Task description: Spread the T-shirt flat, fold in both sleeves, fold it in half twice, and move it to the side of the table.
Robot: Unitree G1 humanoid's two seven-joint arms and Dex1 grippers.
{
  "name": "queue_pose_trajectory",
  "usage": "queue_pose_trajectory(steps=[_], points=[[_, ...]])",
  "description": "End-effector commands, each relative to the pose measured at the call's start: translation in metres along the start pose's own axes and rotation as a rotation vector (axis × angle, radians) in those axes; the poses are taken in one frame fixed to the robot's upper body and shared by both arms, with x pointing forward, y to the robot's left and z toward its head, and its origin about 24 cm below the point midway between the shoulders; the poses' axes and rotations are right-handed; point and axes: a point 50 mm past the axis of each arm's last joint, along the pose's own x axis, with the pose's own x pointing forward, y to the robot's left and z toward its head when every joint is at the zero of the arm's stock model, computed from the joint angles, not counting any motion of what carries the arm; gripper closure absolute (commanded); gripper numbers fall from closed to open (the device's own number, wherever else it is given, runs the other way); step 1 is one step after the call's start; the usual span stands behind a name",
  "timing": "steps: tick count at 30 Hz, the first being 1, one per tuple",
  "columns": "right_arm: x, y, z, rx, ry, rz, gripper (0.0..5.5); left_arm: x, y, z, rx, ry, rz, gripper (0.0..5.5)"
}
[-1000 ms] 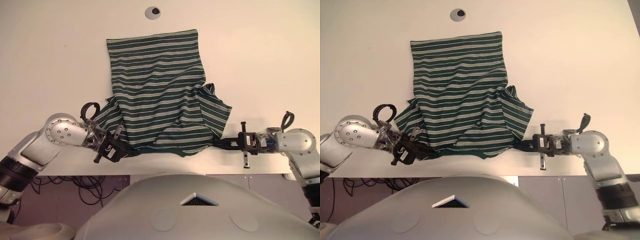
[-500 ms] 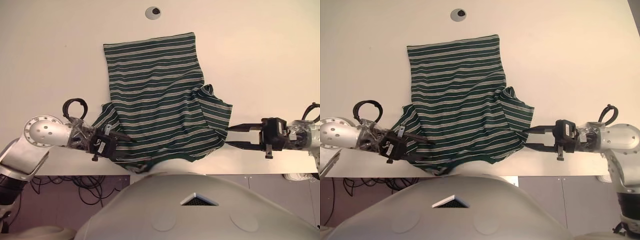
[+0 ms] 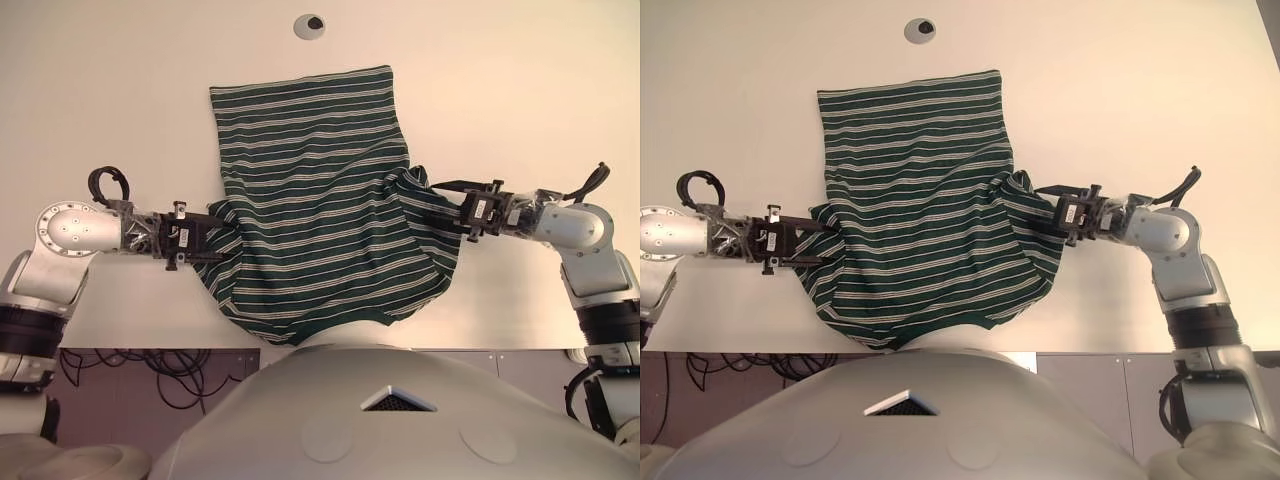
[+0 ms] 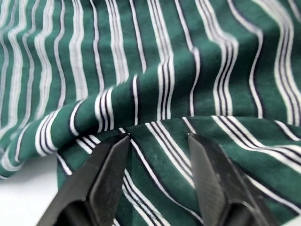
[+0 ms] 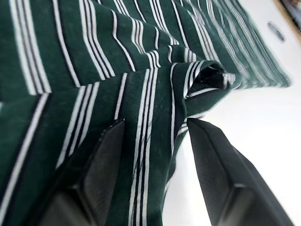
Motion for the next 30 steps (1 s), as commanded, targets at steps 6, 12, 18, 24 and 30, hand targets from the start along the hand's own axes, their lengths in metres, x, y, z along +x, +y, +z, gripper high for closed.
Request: queue_pose_trajectory(steps=[6, 12, 18, 24, 30], points=[[-0.066, 0.042, -0.019, 0.197, 0.144, 0.283, 3.08, -0.001, -0.027, -0.031, -0.107, 0.141, -0.078, 3.29], [-0.056, 0.023, -0.002, 0.156, 0.014, 0.122, 3.08, -0.012, -0.021, -0.011, -0.096, 0.001, -0.024, 3.29], [-0.055, 0.019, 0.005, 0.148, -0.032, 0.059, 3.08, -0.038, -0.006, 0.001, -0.135, -0.188, 0.170, 3.29], [-0.054, 0.024, 0.009, 0.150, -0.050, 0.065, 3.08, -0.049, -0.018, -0.018, -0.305, -0.281, 0.249, 3.29], [-0.056, 0.026, 0.009, 0.153, -0.050, 0.062, 3.08, -0.036, -0.042, -0.047, -0.588, -0.273, 0.220, 3.29]])
